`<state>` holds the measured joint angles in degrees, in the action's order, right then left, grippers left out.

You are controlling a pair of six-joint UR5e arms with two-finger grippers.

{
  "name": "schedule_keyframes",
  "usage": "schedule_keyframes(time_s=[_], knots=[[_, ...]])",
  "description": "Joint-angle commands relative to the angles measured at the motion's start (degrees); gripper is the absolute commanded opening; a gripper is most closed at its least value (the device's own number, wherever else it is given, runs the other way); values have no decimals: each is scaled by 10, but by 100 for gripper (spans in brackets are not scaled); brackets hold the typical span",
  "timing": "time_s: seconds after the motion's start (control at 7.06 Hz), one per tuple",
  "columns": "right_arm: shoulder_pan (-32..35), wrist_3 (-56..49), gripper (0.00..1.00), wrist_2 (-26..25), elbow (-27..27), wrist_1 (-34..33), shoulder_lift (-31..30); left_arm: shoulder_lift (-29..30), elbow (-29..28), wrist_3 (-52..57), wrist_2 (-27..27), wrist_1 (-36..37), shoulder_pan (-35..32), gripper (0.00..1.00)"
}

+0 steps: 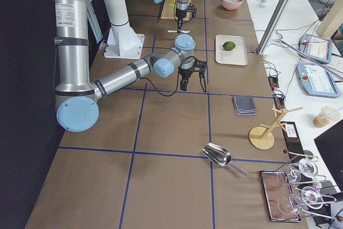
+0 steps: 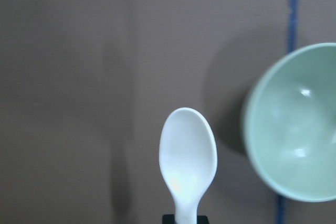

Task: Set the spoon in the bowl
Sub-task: 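Lift the white spoon with the left gripper and carry it over the bowl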

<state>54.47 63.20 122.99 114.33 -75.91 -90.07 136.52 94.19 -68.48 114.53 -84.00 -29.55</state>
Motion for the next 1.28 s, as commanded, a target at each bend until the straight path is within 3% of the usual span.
schedule_keyframes(time_s=[0.0,0.71,0.85,0.99,1.13], knots=[[0,1,100,-3,-1,0,-1,66,-83,0,-16,-7,7,0],[-1,1,100,-4,-1,0,-3,67,-114,19,-29,-30,7,11],[-1,1,100,-4,-1,0,-3,67,-115,19,-29,-30,7,30],[-1,1,100,-4,-2,1,-3,65,-115,19,-29,-29,7,57],[-1,2,100,-3,-2,0,-2,67,-114,20,-29,-29,7,70]])
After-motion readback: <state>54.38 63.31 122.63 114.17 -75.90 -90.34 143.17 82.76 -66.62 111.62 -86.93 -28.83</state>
